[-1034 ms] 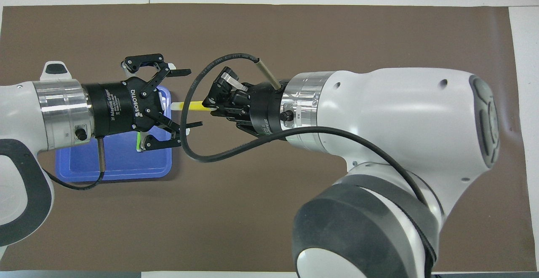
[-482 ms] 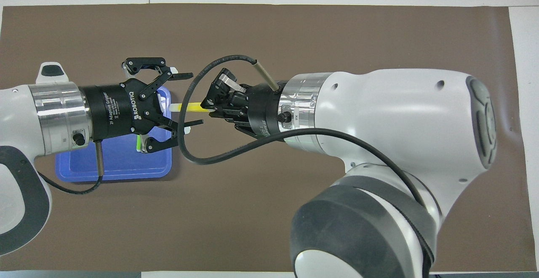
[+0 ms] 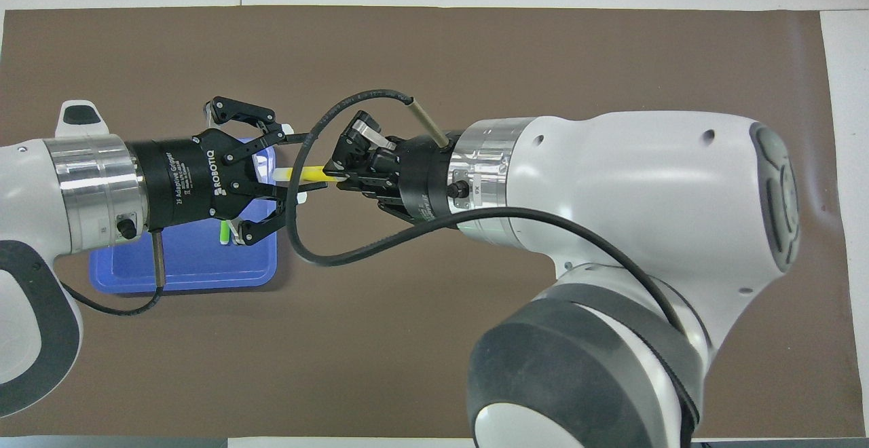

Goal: Right arm passes pens to left for tray arrangement
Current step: 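Close the left gripper on the yellow pen held by the right gripper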

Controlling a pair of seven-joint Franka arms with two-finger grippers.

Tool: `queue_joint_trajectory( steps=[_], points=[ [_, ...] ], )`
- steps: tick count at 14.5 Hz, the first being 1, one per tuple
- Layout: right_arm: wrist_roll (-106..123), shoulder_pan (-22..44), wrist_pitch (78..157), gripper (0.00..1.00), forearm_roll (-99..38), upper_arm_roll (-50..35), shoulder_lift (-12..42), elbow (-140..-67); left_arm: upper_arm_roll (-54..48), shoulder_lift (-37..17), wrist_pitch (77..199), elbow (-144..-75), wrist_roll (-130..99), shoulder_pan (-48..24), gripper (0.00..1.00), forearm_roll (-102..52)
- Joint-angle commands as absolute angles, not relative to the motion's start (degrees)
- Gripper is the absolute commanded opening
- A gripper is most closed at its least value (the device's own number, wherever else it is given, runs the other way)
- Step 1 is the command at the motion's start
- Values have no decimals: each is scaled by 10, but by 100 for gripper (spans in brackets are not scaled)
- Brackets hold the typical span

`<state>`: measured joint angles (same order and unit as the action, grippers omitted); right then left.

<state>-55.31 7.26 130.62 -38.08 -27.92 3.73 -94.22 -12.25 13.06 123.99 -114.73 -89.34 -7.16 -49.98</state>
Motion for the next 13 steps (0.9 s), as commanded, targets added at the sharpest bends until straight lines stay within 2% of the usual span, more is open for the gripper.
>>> queue_joint_trajectory(
  steps=[1,9,10,11,12,13],
  points=[
    [-560,67,1301,0,-374,-287,45,-931,-120,153,1246,-1171,-890,-78,0,-483],
    [-561,67,1294,0,-374,-287,45,-931,-120,152,1252,-1171,-895,-79,0,-481],
    [-560,67,1289,47,-373,-287,45,-931,-120,152,1252,-1171,-896,-78,0,-478],
    [-560,67,1281,84,-366,-284,46,-930,-120,152,1252,-1171,-896,-78,0,-477],
    [-555,67,1268,100,-347,-281,46,-930,-119,152,1254,-1171,-896,-78,0,-477],
    [-555,66,1256,100,-324,-280,47,-926,-119,152,1255,-1171,-896,-76,0,-477]
  ],
)
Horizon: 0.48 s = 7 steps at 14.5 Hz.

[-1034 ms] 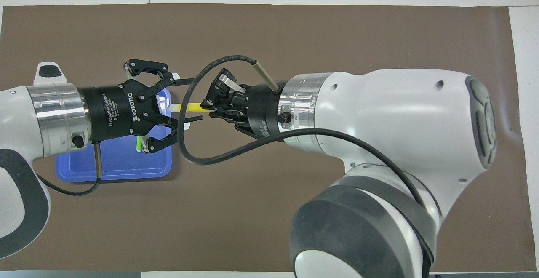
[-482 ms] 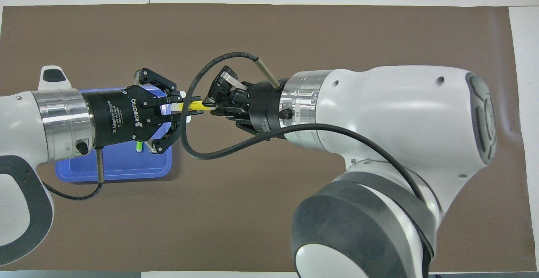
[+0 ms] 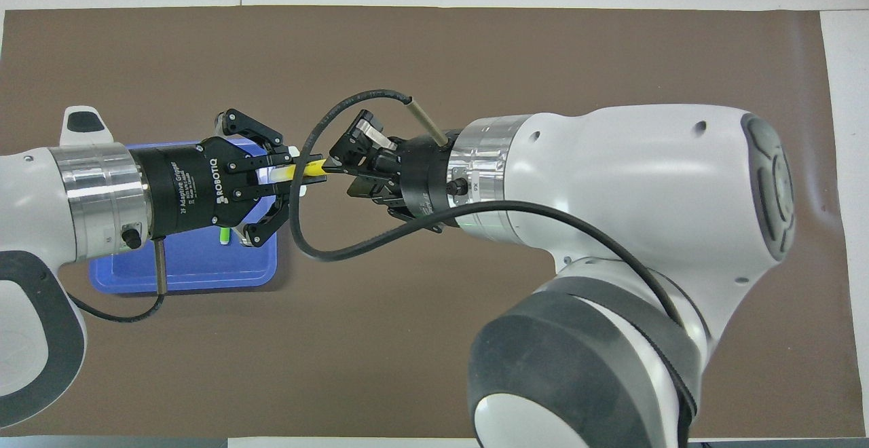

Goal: Right arm passes pens to left for tray arrangement
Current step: 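Open the right gripper and return to the cup while the left gripper lowers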

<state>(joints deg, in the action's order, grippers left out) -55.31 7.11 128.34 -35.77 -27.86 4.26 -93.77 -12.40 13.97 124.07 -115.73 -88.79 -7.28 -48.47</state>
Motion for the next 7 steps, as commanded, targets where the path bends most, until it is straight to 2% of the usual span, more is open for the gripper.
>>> queue_joint_trajectory(
  steps=[1,5,7],
  points=[
    [-555,66,1244,100,-304,-277,47,-922,-119,152,1255,-1171,-891,-72,0,-476],
    [-552,66,1192,100,-228,-243,40,-929,-119,148,1244,-1169,-805,-53,0,-411],
    [-528,65,1170,100,-216,-217,37,-934,-119,144,1189,-1167,-695,-17,0,-383]
  ],
)
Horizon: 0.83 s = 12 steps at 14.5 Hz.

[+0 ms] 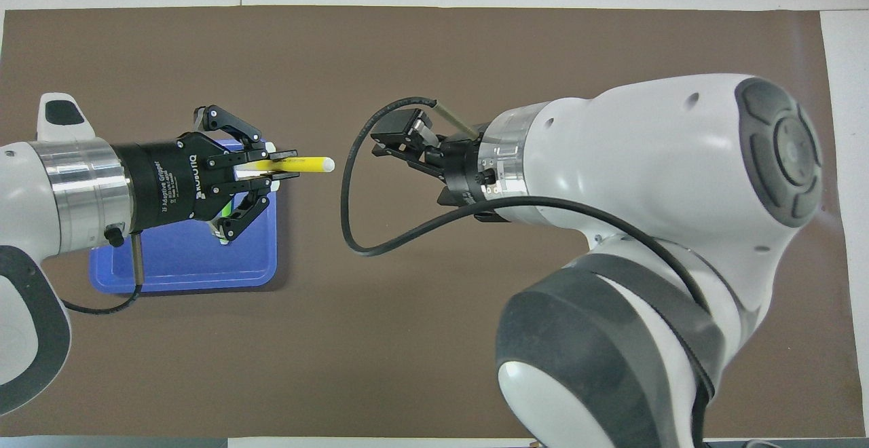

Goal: Right arm passes pens to left for tray arrangement
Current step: 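Open the right gripper and return to the cup while the left gripper lowers, then place the yellow pen in the tray while the right gripper grasps the purple pen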

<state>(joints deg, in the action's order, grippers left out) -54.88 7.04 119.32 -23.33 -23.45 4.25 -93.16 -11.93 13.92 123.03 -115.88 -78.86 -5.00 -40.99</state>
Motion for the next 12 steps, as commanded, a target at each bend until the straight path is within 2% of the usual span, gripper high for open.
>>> queue_joint_trajectory(
  steps=[1,4,7,12],
  points=[
    [-510,65,1152,100,-206,-200,28,-946,-119,143,1160,-1166,-628,1,0,-356],
    [-397,64,1143,100,-150,-153,-6,-1017,-118,136,1094,-1168,-437,47,0,-266],
    [-293,63,1143,100,-146,-94,-28,-1071,-118,106,1065,-1167,-261,80,0,-165],
    [-103,62,1157,100,-146,16,-56,-1138,-116,-9,1120,-1175,-54,105,0,-3]
  ],
)
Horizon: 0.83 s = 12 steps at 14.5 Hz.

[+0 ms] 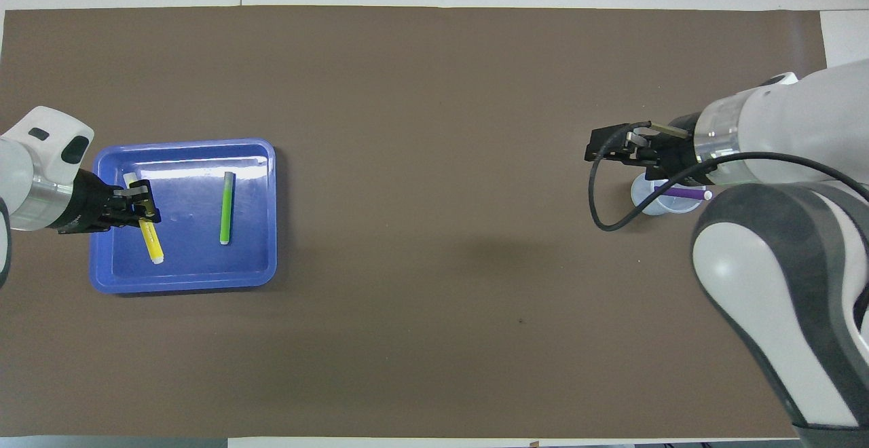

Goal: Right arm passes pens to left for tray arrangement
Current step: 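Place the yellow pen in the tray while the right gripper grasps the purple pen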

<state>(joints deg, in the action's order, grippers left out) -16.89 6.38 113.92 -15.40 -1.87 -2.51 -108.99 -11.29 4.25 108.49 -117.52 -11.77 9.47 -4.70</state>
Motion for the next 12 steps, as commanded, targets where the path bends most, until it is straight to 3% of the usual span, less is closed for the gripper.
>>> queue_joint_trajectory(
  steps=[1,5,12],
  points=[
    [-64,62,1163,100,-146,39,-58,-1150,-116,-31,1147,-1182,-48,110,0,17],
    [53,62,1205,100,-149,105,-47,-1190,-116,-69,1267,-1244,-44,107,0,40],
    [90,59,1244,95,-171,134,-22,-1235,-116,-91,1284,-1247,-44,110,0,40]
  ],
)
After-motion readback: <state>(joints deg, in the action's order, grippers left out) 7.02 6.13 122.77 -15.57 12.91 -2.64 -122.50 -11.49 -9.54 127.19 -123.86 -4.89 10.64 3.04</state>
